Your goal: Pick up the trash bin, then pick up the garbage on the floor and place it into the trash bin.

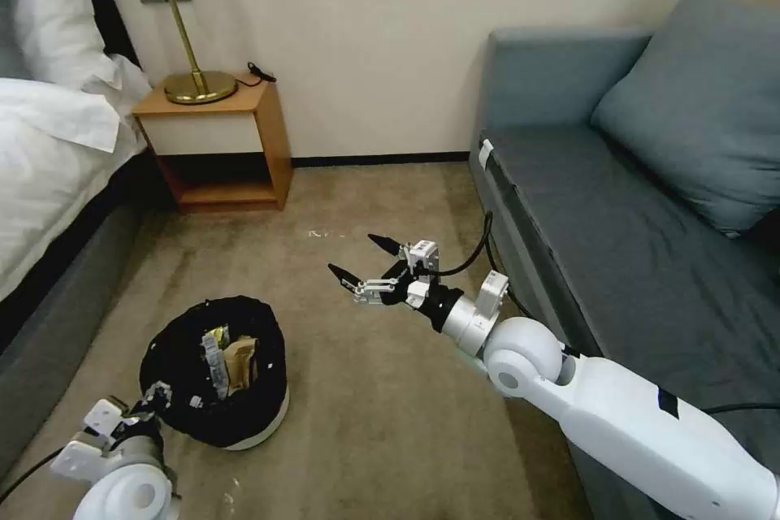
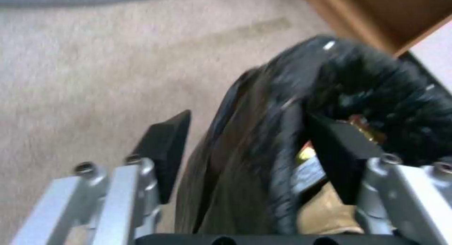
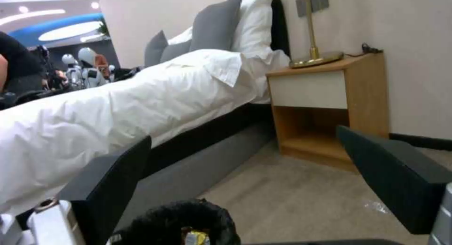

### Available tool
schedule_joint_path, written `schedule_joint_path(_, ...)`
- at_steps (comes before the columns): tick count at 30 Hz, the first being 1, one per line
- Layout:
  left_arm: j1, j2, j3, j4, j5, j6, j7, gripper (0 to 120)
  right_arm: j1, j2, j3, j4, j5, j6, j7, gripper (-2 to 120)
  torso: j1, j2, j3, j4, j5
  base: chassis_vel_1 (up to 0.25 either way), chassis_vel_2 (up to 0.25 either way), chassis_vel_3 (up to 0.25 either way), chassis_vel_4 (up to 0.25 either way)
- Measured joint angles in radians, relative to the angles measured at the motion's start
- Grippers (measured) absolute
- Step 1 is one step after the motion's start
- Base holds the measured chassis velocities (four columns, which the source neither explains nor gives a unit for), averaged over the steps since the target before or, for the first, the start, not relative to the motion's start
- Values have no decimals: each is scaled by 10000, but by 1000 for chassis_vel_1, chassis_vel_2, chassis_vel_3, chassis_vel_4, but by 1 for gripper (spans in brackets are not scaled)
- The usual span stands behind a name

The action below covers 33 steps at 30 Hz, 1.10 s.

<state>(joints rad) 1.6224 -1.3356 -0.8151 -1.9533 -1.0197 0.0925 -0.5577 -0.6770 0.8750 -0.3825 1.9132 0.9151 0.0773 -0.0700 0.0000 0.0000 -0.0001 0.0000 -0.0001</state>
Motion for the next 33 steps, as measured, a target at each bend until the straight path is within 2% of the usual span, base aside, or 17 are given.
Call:
schedule_joint_path(2, 103, 22, -4, -179, 215, -75, 87, 73, -9, -34, 6, 17, -15, 3, -5, 100, 1, 0, 0, -1, 0, 0, 0, 0, 0)
schedule_joint_path(3, 273, 57, -14, -458, 471, -114, 155, 81, -12, -66, 30, 56, -27, 5, -17, 100, 0, 0, 0, 0, 1, 0, 0, 0, 0)
schedule_joint_path(4, 273, 57, -14, -458, 471, -114, 155, 81, -12, -66, 30, 56, -27, 5, -17, 100, 0, 0, 0, 0, 1, 0, 0, 0, 0)
schedule_joint_path(8, 781, 81, -35, -1173, 2014, -563, 762, 98, -76, -159, 118, 157, -81, 23, -31, 100, 0, 0, 0, 1, 2, 0, 0, 0, 0)
schedule_joint_path(9, 781, 81, -35, -1173, 2014, -563, 762, 98, -76, -159, 118, 157, -81, 23, -31, 100, 0, 0, 0, 1, 2, 0, 0, 0, 0)
schedule_joint_path(10, 891, 73, -34, -1364, 2392, -724, 982, 99, -124, -171, 160, 182, -89, 27, -37, 100, 0, 0, 0, 0, 1, 0, 0, 0, 0)
schedule_joint_path(12, 1123, 44, -34, -1713, 3252, -1185, 1582, 100, -242, -195, 239, 260, -109, 43, -39, 100, 0, 0, 0, 0, 2, 0, 0, 0, 0)
schedule_joint_path(14, 1317, -1, -77, -1902, 4435, -1987, 2379, 100, -387, -213, 331, 396, -226, 101, 91, 100, 0, 0, 0, 1, 2, 0, 0, 0, 0)
schedule_joint_path(15, 1317, -1, -77, -1902, 4435, -1987, 2379, 100, -387, -213, 331, 396, -226, 101, 91, 100, 0, 0, 0, 1, 2, 0, 0, 0, 0)
schedule_joint_path(17, 1437, 4, -172, -1984, 5675, -2698, 3183, 100, -678, -217, 539, 601, -463, 223, 473, 100, 0, 1, 0, 1, 2, 0, 0, 0, 0)
schedule_joint_path(19, 1467, 61, -238, -1985, 6442, -3320, 3716, 100, -1085, -190, 841, 826, -880, 314, 1169, 100, 0, 0, 0, 0, 1, 0, 0, 0, 0)
schedule_joint_path(20, 1467, 61, -238, -1985, 6442, -3320, 3716, 100, -1085, -190, 841, 826, -880, 314, 1169, 100, 0, 0, 0, 0, 1, 0, 0, 0, 0)
schedule_joint_path(22, 1514, 124, -264, -2182, 7030, -3758, 4144, 100, -1886, -95, 1477, 1089, -2023, 459, 2363, 100, 0, 0, 0, 1, 0, 0, 0, 0, 0)
schedule_joint_path(24, 1539, 138, -265, -2273, 7122, -3765, 4197, 100, -2197, -57, 1745, 1167, -2453, 533, 2754, 100, 0, 0, 0, 1, 3, 0, 0, 0, 0)
schedule_joint_path(29, 1535, 169, -160, -2521, 7165, -3689, 4398, 100, -4821, 317, 3922, 1708, -5222, 987, 4579, 100, 0, 0, 0, -1, 2, 0, 0, 0, 0)
schedule_joint_path(30, 1535, 169, -160, -2521, 7165, -3689, 4398, 100, -4821, 317, 3922, 1708, -5222, 987, 4579, 100, 0, 0, 0, -1, 2, 0, 0, 0, 0)
schedule_joint_path(33, 1526, 84, -63, -2367, 7287, -3662, 4508, 100, -6401, 585, 4768, 1846, -6413, 1147, 5080, 100, 0, 0, 0, -5, 3, 0, 0, 0, 0)
